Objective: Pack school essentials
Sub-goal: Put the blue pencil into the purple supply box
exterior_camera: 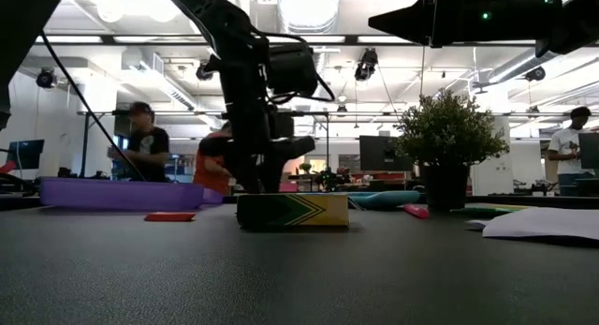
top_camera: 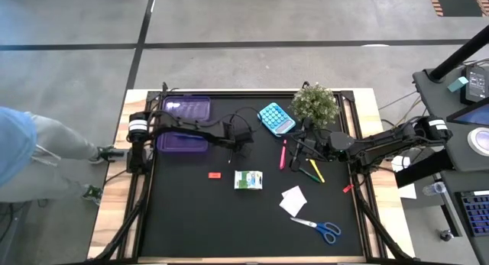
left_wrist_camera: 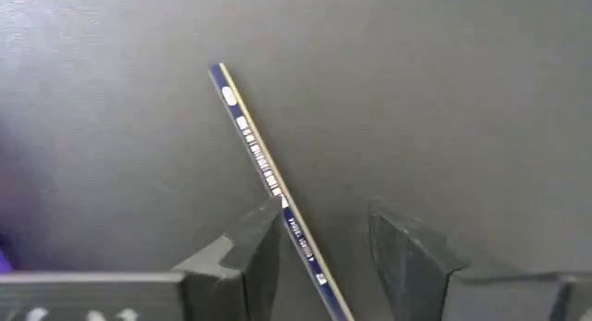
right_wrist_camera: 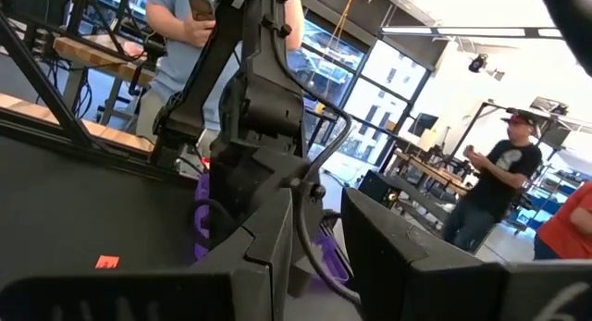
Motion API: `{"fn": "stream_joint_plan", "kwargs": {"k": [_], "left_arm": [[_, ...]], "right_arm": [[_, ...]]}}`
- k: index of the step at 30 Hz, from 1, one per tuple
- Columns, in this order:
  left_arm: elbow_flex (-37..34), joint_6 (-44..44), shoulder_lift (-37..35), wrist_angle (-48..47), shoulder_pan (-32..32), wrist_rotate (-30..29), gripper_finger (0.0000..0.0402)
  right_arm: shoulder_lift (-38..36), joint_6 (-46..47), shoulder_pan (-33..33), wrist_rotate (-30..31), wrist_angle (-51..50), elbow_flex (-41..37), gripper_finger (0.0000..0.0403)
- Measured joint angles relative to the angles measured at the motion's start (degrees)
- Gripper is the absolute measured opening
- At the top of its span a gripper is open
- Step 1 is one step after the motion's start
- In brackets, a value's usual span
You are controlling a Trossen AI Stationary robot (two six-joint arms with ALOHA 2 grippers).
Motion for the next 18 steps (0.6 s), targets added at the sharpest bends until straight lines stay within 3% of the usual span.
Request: {"fn": "stream_joint_plan", "kwargs": {"k": [18], "left_arm": [[0.11,0.04,3.08,0.62,1.66,0.17,0.0132]], "right_arm": [[0.00,0.13,0.01,-0.02,0.00,0.00,0.0086]]}}
